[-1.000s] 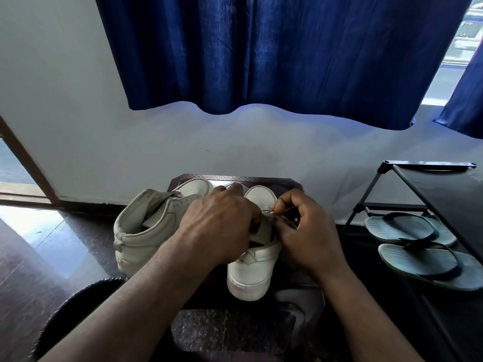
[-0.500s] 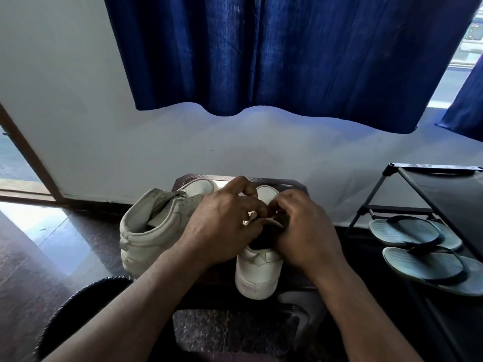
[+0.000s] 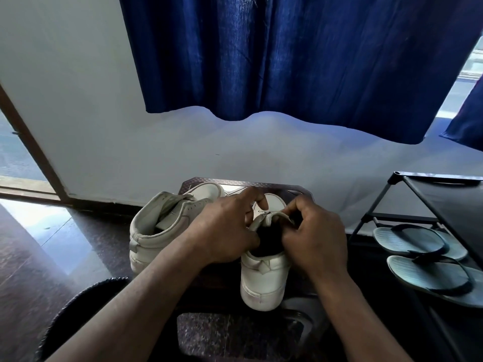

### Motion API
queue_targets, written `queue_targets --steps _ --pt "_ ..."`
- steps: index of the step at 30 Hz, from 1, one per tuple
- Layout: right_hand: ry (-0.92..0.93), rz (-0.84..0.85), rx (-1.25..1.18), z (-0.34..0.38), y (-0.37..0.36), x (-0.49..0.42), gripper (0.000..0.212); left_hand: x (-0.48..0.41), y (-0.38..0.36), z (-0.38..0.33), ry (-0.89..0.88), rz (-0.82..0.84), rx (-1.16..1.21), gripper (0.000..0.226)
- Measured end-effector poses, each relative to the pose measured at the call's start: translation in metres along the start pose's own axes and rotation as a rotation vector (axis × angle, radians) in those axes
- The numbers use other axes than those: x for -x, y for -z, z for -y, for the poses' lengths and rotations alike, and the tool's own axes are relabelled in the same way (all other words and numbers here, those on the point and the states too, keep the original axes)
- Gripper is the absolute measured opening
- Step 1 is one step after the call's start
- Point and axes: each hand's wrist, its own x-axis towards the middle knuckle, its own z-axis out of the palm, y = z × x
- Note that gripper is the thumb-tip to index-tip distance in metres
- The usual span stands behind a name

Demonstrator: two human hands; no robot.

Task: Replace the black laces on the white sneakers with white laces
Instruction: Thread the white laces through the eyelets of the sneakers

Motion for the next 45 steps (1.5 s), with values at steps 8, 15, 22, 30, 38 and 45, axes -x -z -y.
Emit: queue_targets --steps 8,15,22,30,38,45 --pt "0.121 0.053 -0.097 -0.001 0.004 -0.003 0.022 0.002 -0.009 0.004 -0.125 -0.202 0.023 0.026" --pt "0.138 0.134 -0.233 -0.01 0.012 -0.002 0.016 0.001 -0.007 -0.002 -0.176 -0.309 -0.217 0.034" --pt "0.114 0.216 -0.31 -0.018 0.021 -0.004 0.02 -0.004 -0.006 0.001 -0.12 -0.312 -0.175 0.021" --pt "0.034 0.086 -0.164 -0.012 0.002 -0.01 0.022 -0.013 -0.008 0.004 -0.07 -0.283 -0.096 0.015" --pt "-0.034 0.049 -0.112 -0.006 -0.007 -0.012 0.028 -0.027 -0.009 0.008 0.205 -0.205 0.226 0.031" --pt "-0.163 0.113 -0.258 -0.005 -0.006 -0.012 0.03 -0.032 -0.017 0.007 0.448 -0.146 0.597 0.032"
